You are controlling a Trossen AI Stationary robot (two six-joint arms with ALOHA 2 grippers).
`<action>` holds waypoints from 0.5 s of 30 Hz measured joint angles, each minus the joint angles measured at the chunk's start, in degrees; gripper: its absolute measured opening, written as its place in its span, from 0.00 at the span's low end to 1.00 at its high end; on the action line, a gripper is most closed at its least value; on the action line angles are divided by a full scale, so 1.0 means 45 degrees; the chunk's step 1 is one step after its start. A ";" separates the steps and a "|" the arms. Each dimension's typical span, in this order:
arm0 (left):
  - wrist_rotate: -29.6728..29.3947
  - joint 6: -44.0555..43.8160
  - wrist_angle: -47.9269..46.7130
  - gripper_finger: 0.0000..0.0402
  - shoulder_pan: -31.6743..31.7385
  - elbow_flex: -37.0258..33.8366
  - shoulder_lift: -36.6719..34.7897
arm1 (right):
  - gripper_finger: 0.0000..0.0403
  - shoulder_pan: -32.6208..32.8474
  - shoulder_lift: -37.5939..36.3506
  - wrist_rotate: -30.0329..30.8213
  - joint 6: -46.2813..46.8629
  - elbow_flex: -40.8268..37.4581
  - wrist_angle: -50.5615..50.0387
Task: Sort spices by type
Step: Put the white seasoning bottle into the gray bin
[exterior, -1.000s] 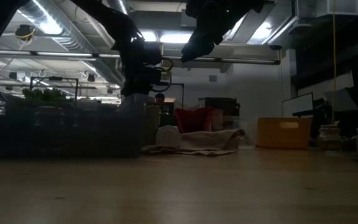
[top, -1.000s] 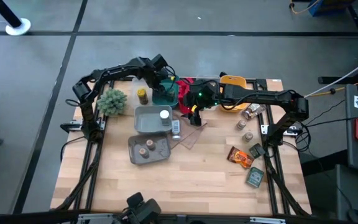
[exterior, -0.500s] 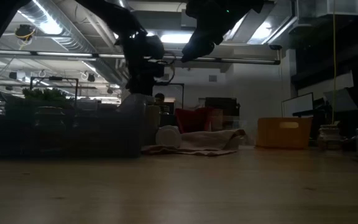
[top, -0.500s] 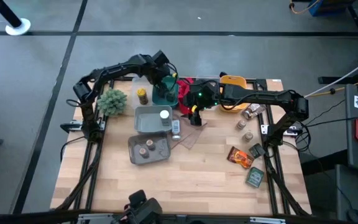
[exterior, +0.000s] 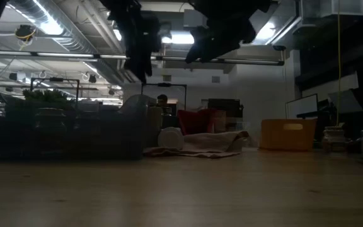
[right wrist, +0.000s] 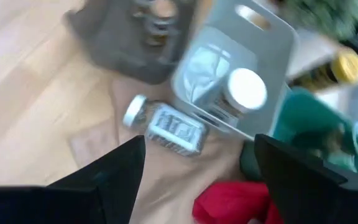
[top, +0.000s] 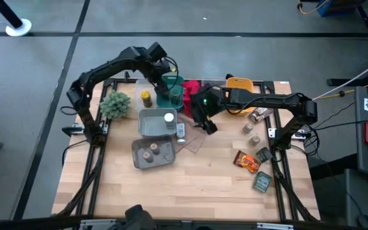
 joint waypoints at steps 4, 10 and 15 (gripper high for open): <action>0.0190 -0.0446 0.0027 0.67 -0.0099 -0.0130 -0.0743 | 0.75 0.0784 0.0077 -0.0108 -0.2183 0.0000 -0.0111; 0.0184 -0.0814 0.0127 0.67 -0.0421 -0.0147 -0.1536 | 0.75 0.1883 0.0481 -0.0022 -0.4291 0.0010 -0.0139; 0.0183 -0.1189 0.0314 0.67 -0.0979 -0.0147 -0.1881 | 0.75 0.2527 0.1350 0.0982 -0.5197 0.0010 -0.0160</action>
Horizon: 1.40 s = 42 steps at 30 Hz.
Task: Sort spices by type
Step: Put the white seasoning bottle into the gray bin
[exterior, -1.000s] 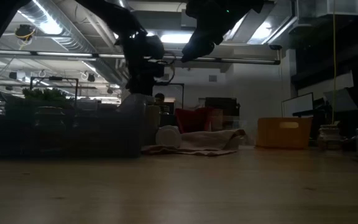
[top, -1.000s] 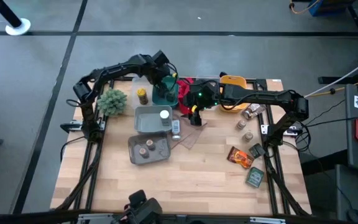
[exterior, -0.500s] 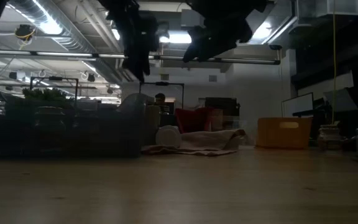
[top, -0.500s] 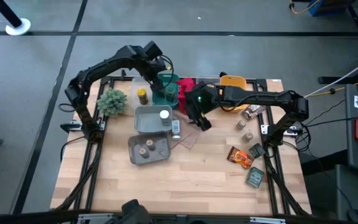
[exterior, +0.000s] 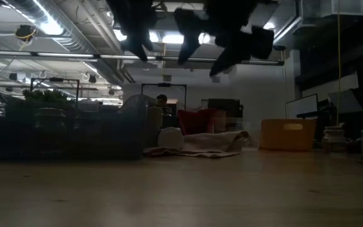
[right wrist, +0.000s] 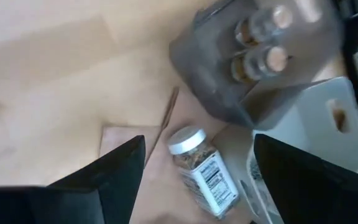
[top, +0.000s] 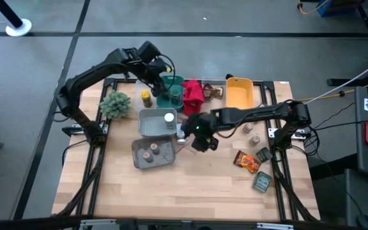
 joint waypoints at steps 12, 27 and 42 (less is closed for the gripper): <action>-0.0857 -0.1052 -0.0003 0.67 -0.2141 0.0000 -0.0308 | 0.75 0.0807 0.2170 0.1902 -0.1272 -0.0010 0.1498; -0.2043 -0.1602 -0.0003 0.67 -0.4150 0.0000 -0.0314 | 0.74 0.0823 0.3638 0.4650 -0.3845 -0.0013 0.2712; -0.2168 -0.2136 0.0014 0.67 -0.5339 0.0000 -0.0333 | 0.52 0.0838 0.4150 0.5003 -0.3784 0.0011 0.3056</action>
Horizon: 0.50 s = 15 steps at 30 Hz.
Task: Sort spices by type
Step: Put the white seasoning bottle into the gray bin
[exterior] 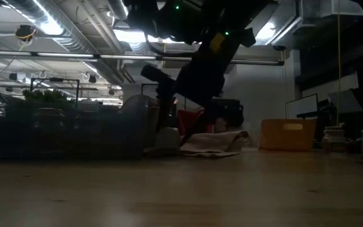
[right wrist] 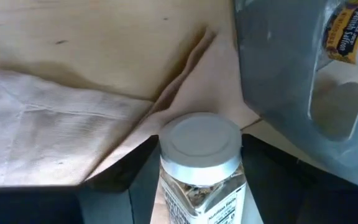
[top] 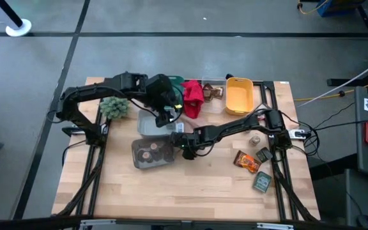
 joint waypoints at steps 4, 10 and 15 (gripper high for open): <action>-0.0005 -0.0029 0.0004 0.67 -0.0221 0.0000 -0.0004 | 0.55 -0.0005 0.0070 0.0362 0.0028 0.0009 0.0225; -0.0005 -0.0029 -0.0005 0.67 -0.0428 0.0000 -0.0004 | 0.60 -0.0005 0.0115 0.0669 0.0014 -0.0016 0.0363; -0.0006 -0.0029 -0.0024 0.67 -0.0442 0.0000 -0.0004 | 0.62 -0.0015 0.0139 0.0828 0.0014 -0.0035 0.0516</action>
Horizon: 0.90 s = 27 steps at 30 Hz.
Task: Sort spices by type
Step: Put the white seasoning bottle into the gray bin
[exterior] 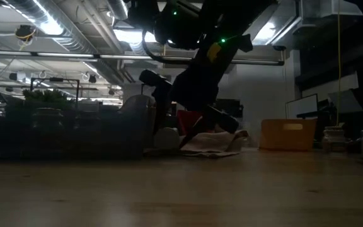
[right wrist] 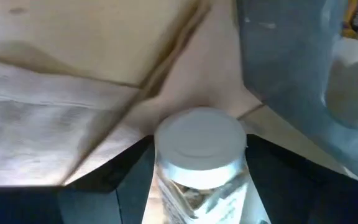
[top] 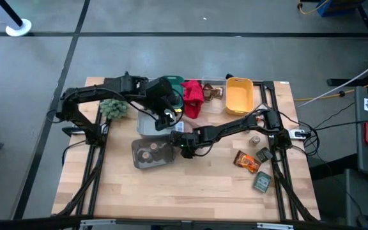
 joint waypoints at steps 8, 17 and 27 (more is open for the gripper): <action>0.0005 0.0000 -0.0002 0.67 0.0000 0.0000 0.0000 | 0.60 -0.0231 0.0286 -0.0177 0.0174 0.0008 0.0022; 0.0003 0.0050 -0.0017 0.67 0.0000 -0.0015 -0.0142 | 0.53 -0.0238 0.0340 -0.0092 0.0257 0.0029 0.0184; -0.1587 -0.0010 -0.0139 0.67 0.0024 -0.0015 -0.2399 | 0.55 0.0007 0.0286 0.0427 0.0358 0.0011 0.0051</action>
